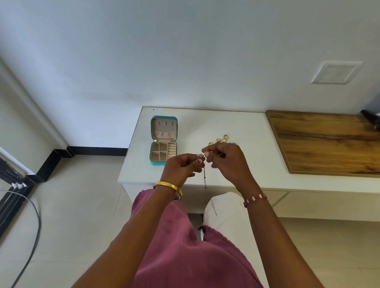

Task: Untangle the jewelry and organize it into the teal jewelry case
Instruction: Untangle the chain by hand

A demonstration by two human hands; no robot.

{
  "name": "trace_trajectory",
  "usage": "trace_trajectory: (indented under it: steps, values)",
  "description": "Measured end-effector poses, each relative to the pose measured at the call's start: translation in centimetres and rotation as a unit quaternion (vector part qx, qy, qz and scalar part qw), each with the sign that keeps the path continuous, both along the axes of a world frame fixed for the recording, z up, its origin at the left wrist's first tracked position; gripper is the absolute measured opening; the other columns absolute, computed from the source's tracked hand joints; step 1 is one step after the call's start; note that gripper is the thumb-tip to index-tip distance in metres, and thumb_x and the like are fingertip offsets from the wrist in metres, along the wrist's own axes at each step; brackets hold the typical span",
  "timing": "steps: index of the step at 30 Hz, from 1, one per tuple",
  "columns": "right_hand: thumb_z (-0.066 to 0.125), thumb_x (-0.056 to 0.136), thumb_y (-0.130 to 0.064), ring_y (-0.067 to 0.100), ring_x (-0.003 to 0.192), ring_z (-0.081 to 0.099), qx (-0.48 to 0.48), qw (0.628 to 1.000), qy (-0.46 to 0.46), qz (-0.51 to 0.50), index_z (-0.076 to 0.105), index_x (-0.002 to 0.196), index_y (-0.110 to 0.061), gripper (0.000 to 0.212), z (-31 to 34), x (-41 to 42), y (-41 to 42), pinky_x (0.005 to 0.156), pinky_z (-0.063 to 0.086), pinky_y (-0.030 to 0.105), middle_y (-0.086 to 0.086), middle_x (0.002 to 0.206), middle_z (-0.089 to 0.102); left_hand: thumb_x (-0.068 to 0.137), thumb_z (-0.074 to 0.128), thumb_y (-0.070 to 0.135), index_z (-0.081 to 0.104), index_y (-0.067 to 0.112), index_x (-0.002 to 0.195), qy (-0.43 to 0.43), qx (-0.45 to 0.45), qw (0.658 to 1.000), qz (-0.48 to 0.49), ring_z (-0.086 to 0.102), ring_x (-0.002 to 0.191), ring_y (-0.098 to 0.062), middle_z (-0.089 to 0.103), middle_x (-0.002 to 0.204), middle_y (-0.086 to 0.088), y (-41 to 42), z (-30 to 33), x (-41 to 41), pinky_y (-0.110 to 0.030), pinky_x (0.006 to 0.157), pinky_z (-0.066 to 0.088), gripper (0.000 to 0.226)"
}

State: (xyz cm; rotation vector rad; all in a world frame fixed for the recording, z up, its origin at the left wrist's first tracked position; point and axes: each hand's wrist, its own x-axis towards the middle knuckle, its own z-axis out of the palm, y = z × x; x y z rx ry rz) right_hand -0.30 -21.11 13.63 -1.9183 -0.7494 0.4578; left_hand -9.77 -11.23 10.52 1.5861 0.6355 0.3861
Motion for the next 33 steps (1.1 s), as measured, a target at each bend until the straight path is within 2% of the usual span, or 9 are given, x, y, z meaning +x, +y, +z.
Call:
trace_trajectory:
  steps: [4, 6, 8, 10, 17, 22, 26, 30, 33]
  values:
    - [0.061, 0.087, -0.011, 0.017, 0.073, 0.061, -0.047, 0.997, 0.041, 0.042, 0.067, 0.100, -0.004, 0.016, -0.2, 0.1, -0.4, 0.072, 0.052, 0.031, 0.010, 0.085, 0.066, 0.087, 0.056, 0.011, 0.064, 0.013, 0.102, -0.018, -0.072, 0.997, 0.025, 0.063, 0.057, 0.003, 0.067, 0.057, 0.018, 0.2, 0.2, 0.1, -0.015, 0.061, 0.051, 0.017]
    - [0.062, 0.086, -0.011, 0.017, 0.078, 0.061, -0.065, 0.993, 0.072, 0.066, 0.067, 0.095, -0.007, 0.012, -0.4, -0.3, -0.5, 0.077, 0.052, 0.034, 0.012, 0.085, 0.067, 0.087, 0.057, 0.010, 0.063, 0.016, 0.105, -0.021, -0.077, 0.996, 0.031, 0.060, 0.054, 0.004, 0.066, 0.056, 0.018, 0.3, 0.3, 0.1, -0.014, 0.059, 0.051, 0.020]
    - [0.064, 0.084, -0.010, 0.017, 0.076, 0.059, -0.064, 0.992, 0.084, 0.069, 0.067, 0.083, -0.011, 0.003, -0.5, -0.7, -0.4, 0.075, 0.051, 0.033, 0.012, 0.081, 0.067, 0.086, 0.058, 0.011, 0.063, 0.018, 0.105, -0.022, -0.075, 0.996, 0.035, 0.058, 0.052, 0.004, 0.066, 0.056, 0.019, 0.3, 0.2, 0.2, -0.014, 0.057, 0.050, 0.021]
    - [0.065, 0.083, -0.010, 0.016, 0.072, 0.060, -0.058, 0.993, 0.083, 0.062, 0.064, 0.074, -0.014, 0.009, -0.7, -0.9, -0.2, 0.072, 0.050, 0.031, 0.010, 0.076, 0.067, 0.086, 0.059, 0.012, 0.064, 0.018, 0.105, -0.020, -0.082, 0.996, 0.040, 0.059, 0.056, 0.001, 0.066, 0.057, 0.018, 0.3, 0.2, 0.1, -0.015, 0.058, 0.050, 0.021]
    - [0.062, 0.085, -0.010, 0.013, 0.063, 0.062, -0.056, 0.995, 0.069, 0.050, 0.062, 0.074, -0.013, 0.012, -0.5, -0.6, -0.3, 0.062, 0.047, 0.020, 0.007, 0.073, 0.067, 0.085, 0.059, 0.010, 0.066, 0.010, 0.093, -0.044, -0.222, 0.970, 0.084, 0.062, 0.069, -0.013, 0.068, 0.071, 0.005, 0.5, -0.3, -0.1, -0.028, 0.069, 0.051, 0.011]
    - [0.058, 0.087, -0.008, 0.010, 0.063, 0.057, -0.078, 0.997, -0.007, 0.019, 0.054, 0.070, -0.017, 0.020, -0.5, -0.4, -0.2, 0.062, 0.043, 0.018, 0.002, 0.071, 0.062, 0.088, 0.053, 0.008, 0.064, 0.013, 0.084, -0.061, -0.317, 0.942, 0.091, 0.067, 0.069, -0.013, 0.071, 0.066, 0.005, 0.4, -0.5, -0.1, -0.029, 0.070, 0.050, 0.013]
    - [0.049, 0.092, -0.009, 0.019, 0.074, 0.053, -0.086, 0.995, -0.043, 0.010, 0.050, 0.081, -0.013, 0.012, -0.6, -0.6, 0.0, 0.072, 0.047, 0.030, 0.003, 0.078, 0.057, 0.089, 0.051, 0.007, 0.063, 0.011, 0.084, -0.059, -0.304, 0.947, 0.088, 0.064, 0.069, -0.014, 0.070, 0.067, 0.004, 0.2, -0.5, 0.0, -0.028, 0.070, 0.050, 0.013]
    - [0.045, 0.093, -0.009, 0.018, 0.074, 0.049, -0.101, 0.990, -0.093, 0.012, 0.046, 0.082, -0.016, 0.013, -0.6, -0.8, 0.1, 0.059, 0.037, 0.024, 0.000, 0.078, 0.053, 0.089, 0.052, 0.004, 0.061, 0.003, 0.101, -0.034, -0.243, 0.963, 0.108, 0.053, 0.066, -0.015, 0.064, 0.080, -0.003, -0.1, -0.5, 0.0, -0.024, 0.067, 0.050, 0.016]
    - [0.045, 0.093, -0.011, 0.018, 0.075, 0.049, -0.138, 0.982, -0.126, 0.020, 0.046, 0.085, -0.015, 0.009, -0.6, -0.8, 0.1, 0.065, 0.035, 0.026, 0.004, 0.085, 0.057, 0.089, 0.052, 0.004, 0.061, 0.000, 0.108, -0.018, -0.215, 0.970, 0.113, 0.050, 0.064, -0.015, 0.063, 0.079, -0.004, -0.1, -0.6, 0.0, -0.024, 0.066, 0.050, 0.021]
